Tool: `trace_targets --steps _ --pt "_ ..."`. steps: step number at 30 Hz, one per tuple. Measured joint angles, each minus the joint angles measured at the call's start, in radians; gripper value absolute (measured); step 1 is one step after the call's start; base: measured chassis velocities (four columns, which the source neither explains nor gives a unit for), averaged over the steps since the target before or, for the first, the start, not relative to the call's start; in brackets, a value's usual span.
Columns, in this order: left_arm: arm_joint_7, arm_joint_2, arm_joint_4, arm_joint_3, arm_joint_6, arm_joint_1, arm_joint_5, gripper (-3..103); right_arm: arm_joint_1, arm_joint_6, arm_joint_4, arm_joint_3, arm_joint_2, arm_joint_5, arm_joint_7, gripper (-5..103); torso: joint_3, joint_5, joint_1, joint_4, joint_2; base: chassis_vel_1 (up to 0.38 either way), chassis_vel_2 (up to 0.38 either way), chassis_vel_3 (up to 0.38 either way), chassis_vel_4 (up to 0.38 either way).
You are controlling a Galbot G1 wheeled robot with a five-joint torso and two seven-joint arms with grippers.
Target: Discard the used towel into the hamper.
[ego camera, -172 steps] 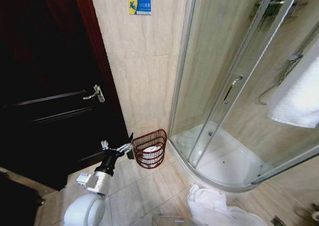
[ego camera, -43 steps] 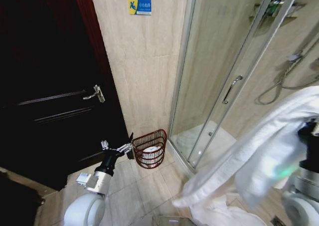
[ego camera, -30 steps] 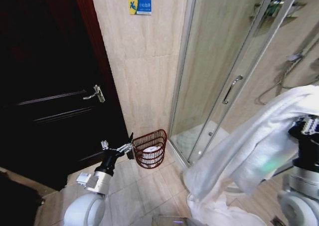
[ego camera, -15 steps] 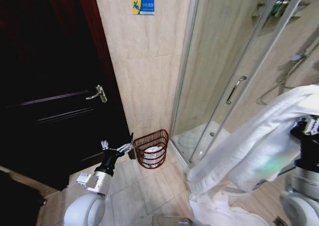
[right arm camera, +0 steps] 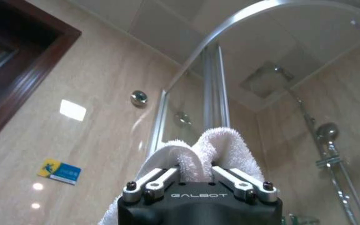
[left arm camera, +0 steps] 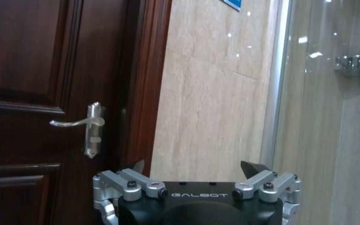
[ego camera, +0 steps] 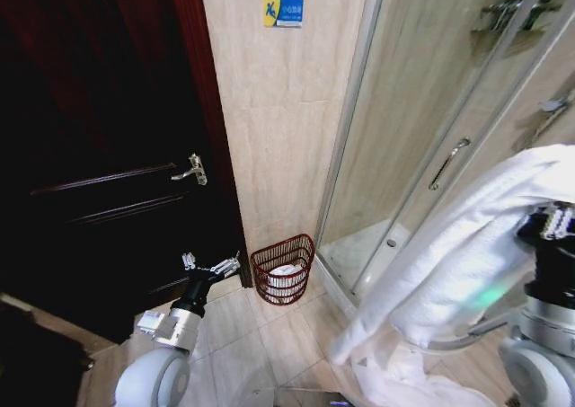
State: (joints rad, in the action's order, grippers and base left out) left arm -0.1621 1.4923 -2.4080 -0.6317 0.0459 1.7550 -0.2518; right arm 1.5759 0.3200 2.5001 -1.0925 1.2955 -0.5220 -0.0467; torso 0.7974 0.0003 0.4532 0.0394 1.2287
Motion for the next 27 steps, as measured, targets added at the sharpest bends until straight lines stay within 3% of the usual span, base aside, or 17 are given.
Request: trace_targets --steps 9,21,27 --pt "0.000 0.000 0.000 0.000 0.000 0.000 0.000 100 -0.016 -0.013 0.000 0.013 -0.022 -0.011 -0.002 7 0.000 -0.0004 0.000 0.0000 0.000 0.059 0.053 0.024 0.035" --pt "0.000 0.000 0.000 0.000 0.000 0.000 0.000 100 -0.067 -0.028 0.000 -0.042 -0.140 -0.086 0.004 7 0.000 -0.0002 0.000 0.0000 0.000 0.085 0.091 0.102 0.101" --pt "0.000 0.000 0.000 0.000 0.000 0.000 0.000 100 -0.084 -0.034 0.000 -0.089 -0.167 -0.110 0.004 7 0.000 -0.0003 0.000 0.0001 0.000 0.121 0.122 0.140 0.146"
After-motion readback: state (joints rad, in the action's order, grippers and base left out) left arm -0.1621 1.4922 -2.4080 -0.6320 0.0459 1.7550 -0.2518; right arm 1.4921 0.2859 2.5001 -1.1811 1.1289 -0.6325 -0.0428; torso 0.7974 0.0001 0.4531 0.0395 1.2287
